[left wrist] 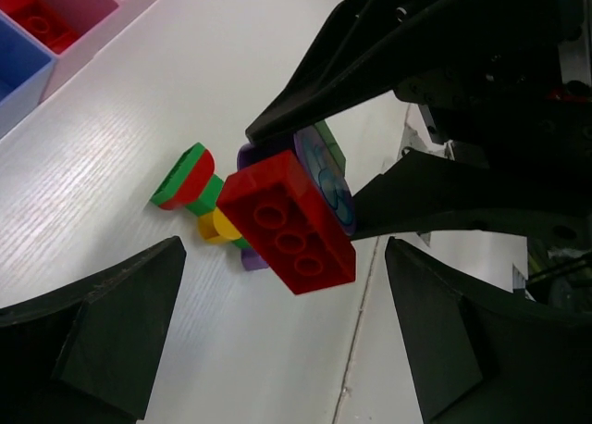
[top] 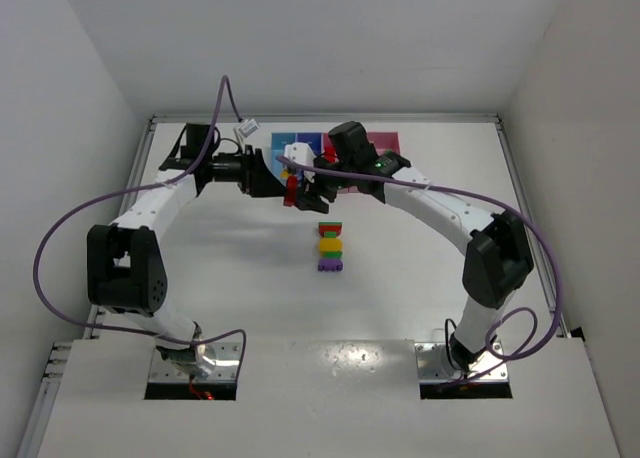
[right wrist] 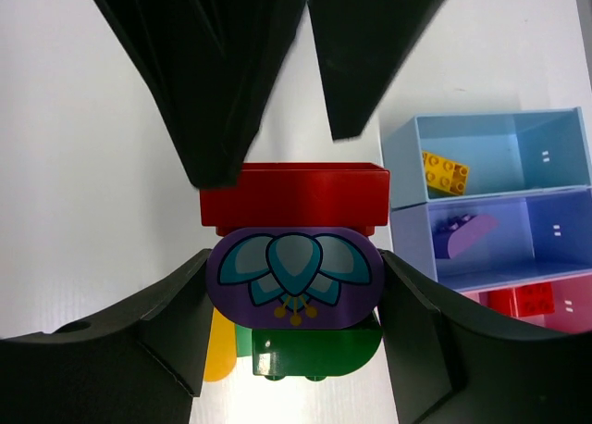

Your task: Sort the legos into containers by color

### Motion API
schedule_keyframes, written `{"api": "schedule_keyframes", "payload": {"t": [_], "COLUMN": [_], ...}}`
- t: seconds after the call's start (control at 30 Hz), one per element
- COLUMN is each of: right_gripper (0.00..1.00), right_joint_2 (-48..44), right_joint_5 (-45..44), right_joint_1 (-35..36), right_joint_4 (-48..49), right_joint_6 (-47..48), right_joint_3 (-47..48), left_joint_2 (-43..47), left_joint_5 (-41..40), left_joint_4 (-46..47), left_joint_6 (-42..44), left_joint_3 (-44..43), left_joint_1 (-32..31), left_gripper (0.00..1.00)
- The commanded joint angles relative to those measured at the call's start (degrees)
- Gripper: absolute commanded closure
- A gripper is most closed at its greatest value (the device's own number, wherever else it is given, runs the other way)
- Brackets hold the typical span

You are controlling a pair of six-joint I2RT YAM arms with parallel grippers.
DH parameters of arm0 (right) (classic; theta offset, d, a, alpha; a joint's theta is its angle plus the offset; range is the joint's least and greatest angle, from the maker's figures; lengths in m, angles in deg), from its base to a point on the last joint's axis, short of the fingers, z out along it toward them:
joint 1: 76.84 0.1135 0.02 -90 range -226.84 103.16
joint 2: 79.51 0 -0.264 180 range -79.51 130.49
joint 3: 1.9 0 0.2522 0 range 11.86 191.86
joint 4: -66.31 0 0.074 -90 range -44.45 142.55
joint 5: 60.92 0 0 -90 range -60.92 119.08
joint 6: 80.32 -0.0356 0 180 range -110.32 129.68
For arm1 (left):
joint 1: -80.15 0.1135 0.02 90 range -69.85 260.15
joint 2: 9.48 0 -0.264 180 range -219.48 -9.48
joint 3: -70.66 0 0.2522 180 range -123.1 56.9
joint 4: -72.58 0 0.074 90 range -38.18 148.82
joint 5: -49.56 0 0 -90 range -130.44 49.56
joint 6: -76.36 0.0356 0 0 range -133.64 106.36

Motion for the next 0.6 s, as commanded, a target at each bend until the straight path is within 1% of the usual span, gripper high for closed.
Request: {"api": "schedule_keyframes", "payload": {"t": [0.0, 0.13, 0.23, 0.33, 0.37, 0.4, 0.43, 0.47, 0.57], "right_gripper": [0.67, 0.67, 0.67, 0.67, 0.67, 0.67, 0.67, 0.67, 0.68], "right_joint_2": [-1.34, -0.81, -0.81, -1.33, -1.34, -2.12, -2.13, -2.74, -4.58], "right_joint_5": [1.28, 1.28, 1.28, 0.76, 0.15, -0.47, -1.00, -1.70, -5.91], "right_joint_1": [1.43, 1.97, 1.97, 1.97, 1.97, 1.97, 1.97, 1.36, -0.22], "right_joint_4": [1.96, 1.96, 1.96, 1.96, 1.96, 1.96, 1.96, 1.96, 3.10], "right_joint_6": [-0.86, -0.86, -0.86, -0.86, -0.34, -0.34, -0.34, 0.36, 2.38], "right_joint_3": [1.75, 2.81, 2.81, 2.29, 1.33, 0.71, -0.08, -1.92, -7.19], "left_joint_2": [-1.37, -1.90, -2.43, -3.04, -3.65, -3.66, -3.66, -3.66, -3.66], "left_joint_5": [3.26, 3.26, 3.26, 3.26, 3.78, 3.79, 3.79, 4.40, 6.59], "left_joint_4": [2.87, 3.49, 4.54, 5.86, 5.86, 6.73, 7.35, 7.36, 7.97], "left_joint_6": [-1.19, -1.90, -2.42, -3.73, -4.35, -4.97, -5.49, -5.50, -6.03], "left_joint_3": [-1.94, -1.94, -1.94, -2.47, -2.47, -2.47, -2.47, -2.47, -2.47], "left_joint_1": [-1.79, -2.41, -2.93, -2.94, -2.94, -2.94, -2.42, -1.89, -0.40], "left_gripper": [0.04, 0.04, 0.11, 0.41, 0.62, 0.69, 0.74, 0.81, 0.86]}}
